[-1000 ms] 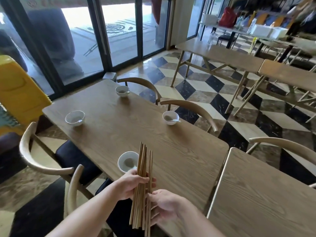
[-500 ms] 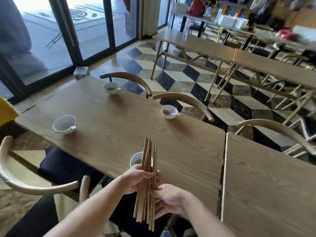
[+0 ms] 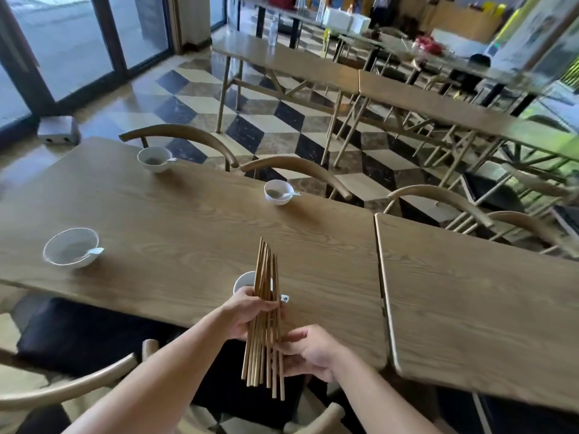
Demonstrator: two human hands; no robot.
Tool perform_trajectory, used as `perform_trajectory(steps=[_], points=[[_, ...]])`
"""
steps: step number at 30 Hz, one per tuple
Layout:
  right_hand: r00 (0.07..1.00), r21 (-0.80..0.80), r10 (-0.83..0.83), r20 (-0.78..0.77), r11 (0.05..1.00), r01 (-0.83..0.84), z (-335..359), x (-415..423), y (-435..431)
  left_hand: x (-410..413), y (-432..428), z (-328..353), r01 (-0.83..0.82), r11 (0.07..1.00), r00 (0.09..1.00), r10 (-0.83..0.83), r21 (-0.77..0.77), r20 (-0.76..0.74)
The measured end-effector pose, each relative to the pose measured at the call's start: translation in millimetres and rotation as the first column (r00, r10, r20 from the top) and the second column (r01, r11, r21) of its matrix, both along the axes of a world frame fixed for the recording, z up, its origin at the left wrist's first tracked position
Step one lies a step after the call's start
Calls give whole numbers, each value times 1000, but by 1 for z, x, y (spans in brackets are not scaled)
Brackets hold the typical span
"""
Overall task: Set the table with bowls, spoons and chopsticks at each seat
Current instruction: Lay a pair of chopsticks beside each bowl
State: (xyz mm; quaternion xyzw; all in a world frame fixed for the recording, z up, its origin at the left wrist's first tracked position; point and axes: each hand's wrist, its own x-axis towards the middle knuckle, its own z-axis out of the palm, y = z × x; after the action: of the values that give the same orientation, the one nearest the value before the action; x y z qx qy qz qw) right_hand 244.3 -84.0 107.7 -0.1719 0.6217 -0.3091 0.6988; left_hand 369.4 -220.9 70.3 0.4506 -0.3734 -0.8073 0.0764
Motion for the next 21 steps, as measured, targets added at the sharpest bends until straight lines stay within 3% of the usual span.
perform_trajectory(steps=[8, 17, 21], points=[[991, -31, -100, -93, 995, 98, -6, -3, -6, -18, -5, -3, -12, 999, 1000, 12, -37, -1], [998, -81, -58, -15, 995, 56, -4, -31, -5, -32, -10, -3, 30, 998, 999, -28, 46, -32], [991, -62, -133, -9, 989, 132, -7, -51, -1, -34, -11, -9, -27, 997, 998, 31, 73, -55]])
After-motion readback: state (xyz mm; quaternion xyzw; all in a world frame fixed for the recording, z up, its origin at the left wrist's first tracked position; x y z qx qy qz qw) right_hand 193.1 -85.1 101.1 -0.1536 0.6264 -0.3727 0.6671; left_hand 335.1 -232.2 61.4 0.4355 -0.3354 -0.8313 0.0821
